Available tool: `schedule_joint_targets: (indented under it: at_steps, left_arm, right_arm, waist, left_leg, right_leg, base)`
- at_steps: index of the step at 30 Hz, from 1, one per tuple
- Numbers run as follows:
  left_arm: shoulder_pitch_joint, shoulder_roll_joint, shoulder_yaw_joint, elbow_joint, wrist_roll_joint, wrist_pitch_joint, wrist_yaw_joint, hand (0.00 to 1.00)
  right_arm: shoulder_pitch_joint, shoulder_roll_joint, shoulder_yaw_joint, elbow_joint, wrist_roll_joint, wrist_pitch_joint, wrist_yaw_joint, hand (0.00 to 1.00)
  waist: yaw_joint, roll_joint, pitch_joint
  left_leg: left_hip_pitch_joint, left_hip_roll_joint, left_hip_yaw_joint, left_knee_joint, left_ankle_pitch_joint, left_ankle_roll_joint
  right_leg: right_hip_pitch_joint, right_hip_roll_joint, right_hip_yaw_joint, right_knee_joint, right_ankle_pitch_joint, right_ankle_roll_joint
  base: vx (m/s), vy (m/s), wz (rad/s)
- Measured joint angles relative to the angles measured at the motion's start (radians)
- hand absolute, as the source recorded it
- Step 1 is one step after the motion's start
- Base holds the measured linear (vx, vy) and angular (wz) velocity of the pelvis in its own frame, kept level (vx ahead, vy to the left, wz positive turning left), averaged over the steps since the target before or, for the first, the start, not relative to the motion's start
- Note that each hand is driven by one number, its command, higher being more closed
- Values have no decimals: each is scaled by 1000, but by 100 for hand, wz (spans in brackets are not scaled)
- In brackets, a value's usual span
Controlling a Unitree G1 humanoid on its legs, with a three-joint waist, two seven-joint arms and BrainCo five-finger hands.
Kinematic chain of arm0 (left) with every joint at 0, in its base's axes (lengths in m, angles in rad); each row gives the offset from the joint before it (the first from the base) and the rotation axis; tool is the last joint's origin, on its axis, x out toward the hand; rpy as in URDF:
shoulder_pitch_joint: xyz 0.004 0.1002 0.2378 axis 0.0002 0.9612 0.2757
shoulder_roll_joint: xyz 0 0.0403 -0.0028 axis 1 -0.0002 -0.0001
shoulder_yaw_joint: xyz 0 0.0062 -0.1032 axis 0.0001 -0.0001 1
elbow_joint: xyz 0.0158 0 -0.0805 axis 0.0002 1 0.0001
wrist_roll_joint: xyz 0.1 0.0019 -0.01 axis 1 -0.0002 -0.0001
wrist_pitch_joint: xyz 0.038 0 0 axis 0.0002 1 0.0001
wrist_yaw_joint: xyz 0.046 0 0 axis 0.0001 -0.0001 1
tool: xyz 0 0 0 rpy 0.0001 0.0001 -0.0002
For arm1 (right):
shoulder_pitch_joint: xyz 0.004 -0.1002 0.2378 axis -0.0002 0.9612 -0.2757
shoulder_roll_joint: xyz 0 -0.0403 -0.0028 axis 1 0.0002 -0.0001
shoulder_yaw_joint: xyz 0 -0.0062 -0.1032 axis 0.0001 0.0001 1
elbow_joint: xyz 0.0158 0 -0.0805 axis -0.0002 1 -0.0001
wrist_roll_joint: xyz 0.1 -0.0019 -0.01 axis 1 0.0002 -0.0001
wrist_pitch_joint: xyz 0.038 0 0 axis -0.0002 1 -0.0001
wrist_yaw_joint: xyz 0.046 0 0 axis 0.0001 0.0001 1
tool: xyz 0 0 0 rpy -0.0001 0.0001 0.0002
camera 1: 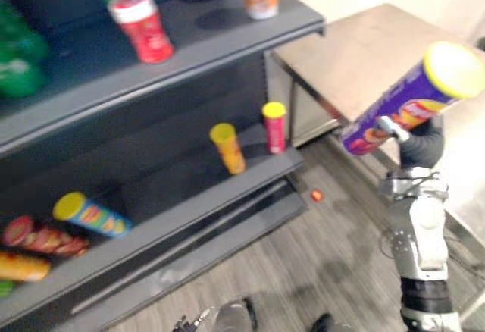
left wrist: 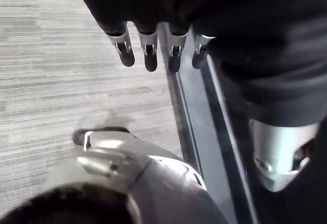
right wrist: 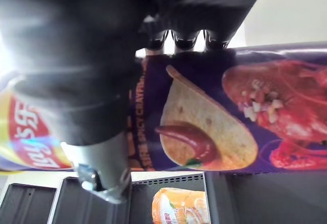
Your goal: Put the gum and the chips on the shelf.
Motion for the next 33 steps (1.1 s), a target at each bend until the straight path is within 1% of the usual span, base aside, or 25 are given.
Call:
schedule_joint_targets:
  at_steps: [1,2,3,4,5,6,7,8,9,10,11,12,13,14,15,17,18,19,20,23,25,26,30,31,33]
  left_arm:
    - [-2,-2,2,0,0,-1,-1,0]
    - [0,-2,9,-5,-1,-2,-3,0]
    - [3,-4,21,-5,-2,-1,-6,0]
    - [8,-7,28,-5,-1,-1,-7,0]
    - [17,-10,41,-5,-1,-1,-9,0]
    - [25,-7,49,-6,0,-1,-10,0]
    - [32,-8,53,-4,1,0,-11,0]
    - [42,-12,63,-1,1,4,-12,0]
    - [41,-12,68,7,2,6,-12,0]
    - [38,-13,70,22,9,6,-11,0]
    - [38,-13,68,25,13,6,-11,0]
    - [35,-10,68,24,28,6,-11,0]
    - [34,-5,68,24,36,6,-11,0]
    - [33,6,69,24,39,6,-11,0]
    - [30,16,76,23,37,6,-10,0]
    - [27,23,78,22,36,6,-8,0]
    - [28,23,80,23,35,6,-8,0]
    - [28,22,84,23,28,6,-9,0]
    - [29,21,88,23,28,6,-9,0]
    - [28,11,119,22,27,6,-11,0]
    - [27,5,127,22,27,6,-15,0]
    - [26,5,128,22,27,6,-15,0]
    - [17,5,137,10,26,6,-17,0]
    - [18,5,136,2,26,6,-19,0]
    - [18,3,134,-27,-4,5,-23,0]
  right_arm:
    - [5,0,-18,-2,-2,0,-2,100]
    - [18,5,-53,-4,-18,1,-4,100]
    - [38,6,-69,-19,-25,1,-3,100]
    - [44,8,-72,-25,-30,1,-3,100]
    - [54,16,-83,-30,-37,1,-2,100]
    - [67,33,-99,-30,-37,3,-3,100]
    - [68,43,-105,-31,-38,3,-5,100]
    - [69,59,-118,-37,-38,3,-10,100]
    - [72,63,-128,-42,-39,2,-14,100]
    - [84,65,-151,-57,-48,2,-30,100]
    - [95,70,-184,-66,-67,0,-49,100]
    - [95,70,-194,-66,-78,0,-58,100]
    - [94,71,-196,-64,-84,0,-66,100]
    - [94,73,-186,-63,-99,0,-69,100]
    - [93,73,-174,-61,-108,2,-69,100]
    - [91,73,-170,-61,-116,2,-64,100]
    - [90,74,-169,-61,-116,2,-63,100]
    - [88,73,-168,-61,-116,2,-62,100]
    - [88,74,-166,-60,-116,2,-61,100]
    - [86,74,-147,-60,-115,2,-43,100]
    - [90,77,-132,-60,-115,2,-40,100]
    - [91,79,-132,-60,-115,2,-40,100]
    - [91,91,-101,-55,-114,2,-34,100]
    - [91,91,-84,-54,-114,3,-32,100]
    - [79,90,-56,-52,-115,3,-23,100]
  waist:
    - [-3,14,-8]
    - [-9,10,-8]
    - [-7,9,-10]
    - [-7,11,-11]
    - [-10,14,-14]
    - [-6,-1,-18]
    - [-6,-4,-20]
    - [-6,-5,-21]
    - [-7,-6,-20]
    - [-12,-4,-21]
    - [-14,-7,-23]
    - [-21,-15,-20]
    - [-22,-25,-15]
    - [-21,-37,-8]
    - [-16,-50,0]
    - [3,-60,6]
    - [8,-60,6]
    - [17,-61,8]
    - [20,-61,9]
    - [20,-62,19]
    - [16,-62,26]
    - [15,-63,26]
    - [20,-77,34]
    - [21,-81,37]
    - [26,-88,42]
  left_leg:
    - [-6,-13,-2,-19,2,-7]
    - [-4,-39,4,-68,7,-10]
    - [13,-69,-8,-147,9,-14]
    - [23,-80,-9,-190,11,-17]
    - [39,-101,-29,-270,18,-17]
    - [49,-129,-34,-340,63,-11]
    - [55,-139,-38,-372,80,-6]
    - [69,-148,-14,-439,90,1]
    - [82,-144,28,-461,90,2]
    - [100,-140,85,-488,107,7]
    - [105,-160,81,-505,142,19]
    - [108,-171,76,-505,149,31]
    - [105,-177,76,-493,149,35]
    - [97,-180,76,-466,138,47]
    - [95,-181,78,-441,124,49]
    - [94,-177,82,-409,100,48]
    - [94,-176,82,-400,85,42]
    - [94,-174,84,-392,79,42]
    - [94,-172,88,-391,76,42]
    - [94,-162,106,-392,75,44]
    - [89,-151,111,-397,82,34]
    - [83,-147,112,-398,85,31]
    - [78,-126,109,-406,106,13]
    - [65,-120,105,-383,103,10]
    - [37,-95,93,-310,79,13]
  right_leg:
    - [2,-10,-22,11,2,4]
    - [8,-11,-47,0,9,16]
    - [22,-16,-83,-23,18,30]
    - [26,-21,-99,-32,23,35]
    - [31,-23,-135,-31,31,43]
    - [32,-36,-156,-36,44,39]
    - [33,-35,-166,-43,53,45]
    - [38,-41,-183,-57,81,50]
    - [44,-41,-191,-66,89,51]
    - [57,-45,-204,-73,104,51]
    - [60,-66,-204,-48,106,51]
    - [55,-88,-200,-21,106,51]
    - [52,-104,-193,-2,106,50]
    - [48,-120,-180,17,106,50]
    - [49,-128,-163,27,106,50]
    - [50,-130,-126,26,106,50]
    - [51,-129,-110,25,106,50]
    - [50,-127,-90,22,106,49]
    - [50,-124,-82,15,105,48]
    - [50,-94,-51,-34,98,37]
    - [47,-69,-40,-65,99,39]
    - [47,-63,-40,-69,99,39]
    - [48,-30,-45,-92,103,45]
    - [50,-22,-48,-95,113,53]
    - [52,-11,-49,-94,118,52]
  base:
    - [-76,164,126]
    - [-82,178,116]
    - [-88,188,107]
    - [-93,224,95]
    - [-114,243,82]
    - [-115,225,74]
    - [-98,143,52]
    - [-96,83,30]
    - [-73,71,41]
    - [-54,110,53]
    - [42,114,57]
    - [47,121,39]
    - [58,101,16]
    - [22,70,4]
    - [12,50,-2]
    - [-10,10,-11]
    - [-28,5,-13]
    - [-46,-6,-9]
    - [-48,-13,-11]
    - [-56,-41,-18]
    - [-54,-57,-14]
    - [-46,-60,-3]
    - [7,-74,1]
    - [54,-44,10]
    - [70,-19,14]
